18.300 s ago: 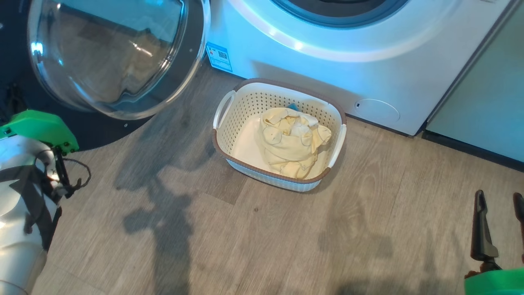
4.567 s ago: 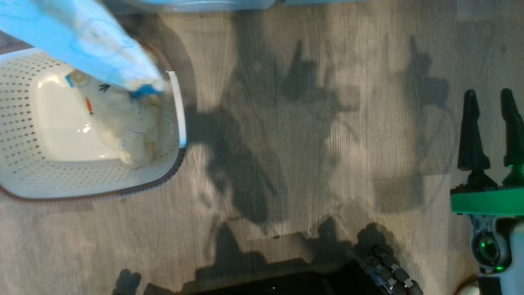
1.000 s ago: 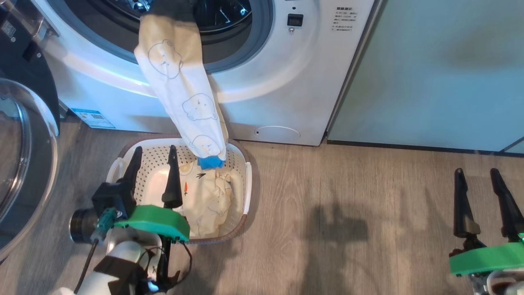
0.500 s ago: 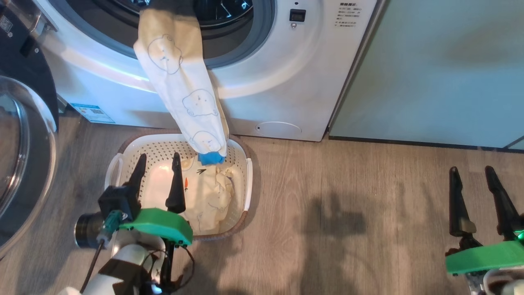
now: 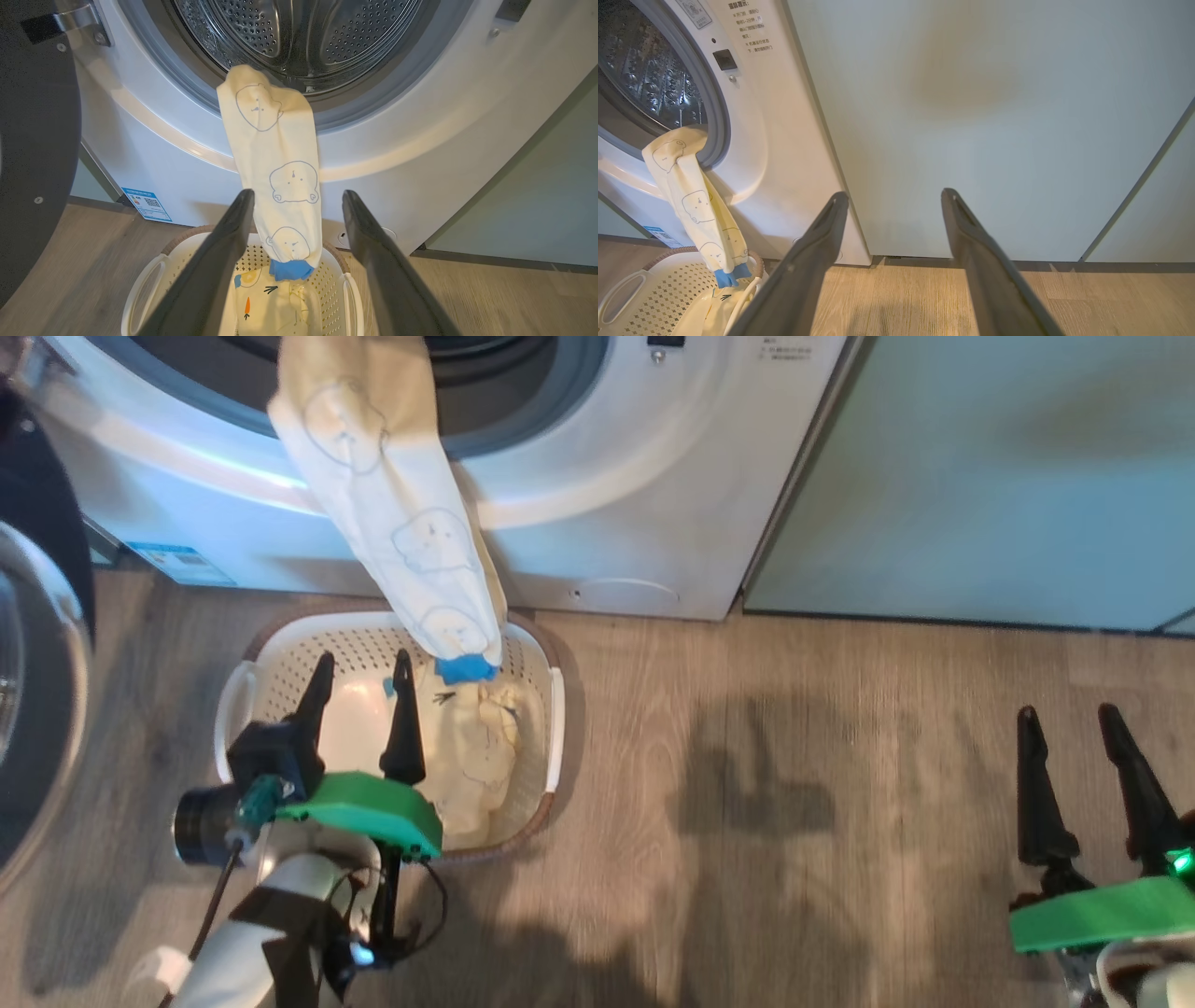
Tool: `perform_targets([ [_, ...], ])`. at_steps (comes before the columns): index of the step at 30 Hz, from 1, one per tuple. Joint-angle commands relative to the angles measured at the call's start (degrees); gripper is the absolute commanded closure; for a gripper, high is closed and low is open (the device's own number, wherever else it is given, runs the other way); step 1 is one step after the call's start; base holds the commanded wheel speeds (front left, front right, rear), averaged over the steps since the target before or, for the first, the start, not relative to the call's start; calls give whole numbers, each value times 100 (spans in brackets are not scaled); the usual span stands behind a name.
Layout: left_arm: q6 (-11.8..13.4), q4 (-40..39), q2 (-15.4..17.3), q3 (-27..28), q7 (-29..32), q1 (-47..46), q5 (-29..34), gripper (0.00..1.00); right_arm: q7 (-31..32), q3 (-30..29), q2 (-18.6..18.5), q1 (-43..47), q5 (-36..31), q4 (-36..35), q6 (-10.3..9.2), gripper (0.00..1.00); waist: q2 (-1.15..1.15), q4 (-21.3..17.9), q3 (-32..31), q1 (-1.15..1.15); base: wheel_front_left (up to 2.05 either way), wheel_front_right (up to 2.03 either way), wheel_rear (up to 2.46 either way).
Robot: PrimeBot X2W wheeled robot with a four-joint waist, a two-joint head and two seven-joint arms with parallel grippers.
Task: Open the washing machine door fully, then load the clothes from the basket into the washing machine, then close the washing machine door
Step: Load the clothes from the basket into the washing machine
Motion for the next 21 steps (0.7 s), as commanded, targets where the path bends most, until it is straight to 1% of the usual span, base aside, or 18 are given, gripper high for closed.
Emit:
perform_targets([
  [1, 200, -98, 114, 239, 4, -245, -29, 0, -58, 142, -42, -230, 49, -197, -16, 0, 0, -48, 130, 0, 0, 0, 0],
  [11, 14, 484, 38, 214, 152, -1037, -74, 0, -103, 188, -78, -576, 181, -225, -16, 0, 0, -200, 955, 0, 0, 0, 0],
  [15, -103, 892, 9, 208, 228, -1495, -89, 0, -118, 257, -85, -753, 249, -207, -16, 0, 0, -289, 1292, 0, 0, 0, 0],
  [16, -162, 1107, -9, 214, 259, -1716, -108, 0, -123, 298, -83, -837, 286, -182, -16, 0, 0, -351, 1432, 0, 0, 0, 0],
  [21, -299, 1654, -23, 204, 351, -2240, -122, 0, -130, 354, -71, -1044, 403, -153, -16, 0, 0, -534, 1740, 0, 0, 0, 0],
])
